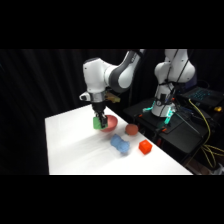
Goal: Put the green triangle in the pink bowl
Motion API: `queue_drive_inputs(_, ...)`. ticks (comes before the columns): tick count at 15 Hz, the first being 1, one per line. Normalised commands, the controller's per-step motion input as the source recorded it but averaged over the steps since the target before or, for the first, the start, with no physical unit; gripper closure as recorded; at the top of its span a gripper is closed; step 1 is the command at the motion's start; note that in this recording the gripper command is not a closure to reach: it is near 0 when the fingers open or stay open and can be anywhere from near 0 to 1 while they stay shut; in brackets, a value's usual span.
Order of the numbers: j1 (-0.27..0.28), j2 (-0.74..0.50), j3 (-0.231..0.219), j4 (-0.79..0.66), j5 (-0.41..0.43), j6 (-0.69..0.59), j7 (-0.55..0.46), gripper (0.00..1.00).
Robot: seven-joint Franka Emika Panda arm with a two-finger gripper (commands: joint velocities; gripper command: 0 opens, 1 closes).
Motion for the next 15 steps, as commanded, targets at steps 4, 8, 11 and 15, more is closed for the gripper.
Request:
queue_drive_inputs(4, -0.091, -0.38, -0.069, -0.44, 0.260, 0.22, 0.00, 1.00)
queue_drive_inputs(8, -0.092, -0.30, -0.077, -0.36, 0.273, 0.20, -0.01, 1.00)
queue_drive_inputs(11, -0.064, -0.20, -0.064, -0.19, 0.228, 0.14, 0.03, 1.00)
queue_drive_inputs(15, -0.002, -0.09, -0.006, -0.02, 0.173, 0.10, 0.09, 0.00)
